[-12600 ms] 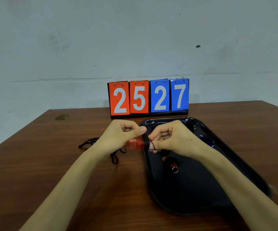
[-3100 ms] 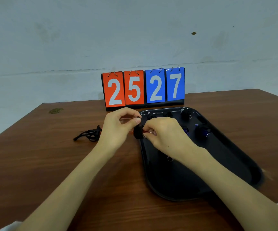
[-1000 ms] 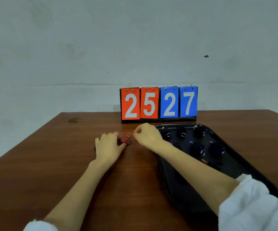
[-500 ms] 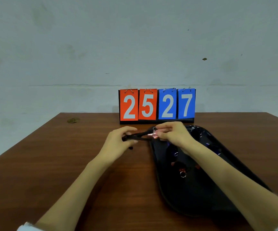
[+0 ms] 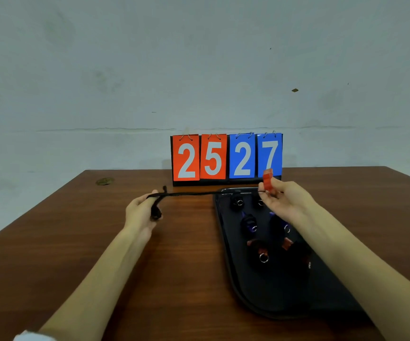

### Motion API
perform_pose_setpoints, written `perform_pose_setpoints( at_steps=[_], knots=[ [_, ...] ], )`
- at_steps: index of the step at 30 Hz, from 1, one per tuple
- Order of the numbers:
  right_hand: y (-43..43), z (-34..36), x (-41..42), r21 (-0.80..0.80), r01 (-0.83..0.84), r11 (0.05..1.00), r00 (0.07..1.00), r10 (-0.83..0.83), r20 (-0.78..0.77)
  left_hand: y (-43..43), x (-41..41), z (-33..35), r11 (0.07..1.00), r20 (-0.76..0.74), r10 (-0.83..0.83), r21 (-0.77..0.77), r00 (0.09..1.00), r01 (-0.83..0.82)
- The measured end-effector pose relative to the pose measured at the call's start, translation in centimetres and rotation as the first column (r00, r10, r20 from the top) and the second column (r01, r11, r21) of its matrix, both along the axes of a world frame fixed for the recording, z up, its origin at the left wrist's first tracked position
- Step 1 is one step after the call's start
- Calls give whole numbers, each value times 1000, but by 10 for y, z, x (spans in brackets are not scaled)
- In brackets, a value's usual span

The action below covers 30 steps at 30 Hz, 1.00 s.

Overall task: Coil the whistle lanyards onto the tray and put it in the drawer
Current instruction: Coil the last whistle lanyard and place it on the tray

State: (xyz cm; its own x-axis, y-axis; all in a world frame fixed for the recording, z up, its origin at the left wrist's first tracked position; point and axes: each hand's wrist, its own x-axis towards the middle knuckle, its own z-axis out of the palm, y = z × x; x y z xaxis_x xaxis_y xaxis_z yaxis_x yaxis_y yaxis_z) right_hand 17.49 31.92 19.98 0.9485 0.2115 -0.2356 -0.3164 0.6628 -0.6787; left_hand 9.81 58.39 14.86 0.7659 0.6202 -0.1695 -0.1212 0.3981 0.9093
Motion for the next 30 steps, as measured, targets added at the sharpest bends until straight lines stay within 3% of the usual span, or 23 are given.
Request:
perform_pose_setpoints(
  at_steps=[5,7,10,12,14,16,21,23,27,29,30],
  knots=[
    [-14,-3,13,-74,38,997,998,-35,47,10,0,0,986,32,9,-167,999,-3],
    [-19,-4,15,-134,60,989,995,-47,93,11,1,-3,997,-16,-10,-75,1000,9],
    [-22,-4,11,-295,110,949,977,-49,209,11,-1,-5,951,-188,58,311,980,3],
    [-24,-3,7,-449,156,880,959,-26,282,12,-4,-1,894,-255,-1,434,967,116],
    [-27,-1,5,-627,250,738,937,-22,348,14,-8,4,911,-258,-74,374,963,171],
    [-31,0,4,-733,354,581,905,-16,424,21,-10,5,940,-215,-23,327,976,94],
    [-35,-2,0,-780,474,408,839,61,541,18,-12,10,951,-178,113,303,977,-54],
    [-34,-2,-3,-754,463,465,837,50,545,13,-11,10,911,-206,152,408,967,-56],
    [-15,4,-21,-616,185,765,894,129,429,-7,-8,6,708,-286,111,695,952,127],
    [2,7,-31,-579,68,813,885,218,410,-22,-7,9,596,-269,60,782,961,182],
    [12,10,-36,-587,46,808,871,254,420,-30,-8,11,587,-217,-9,789,976,181]
  ],
)
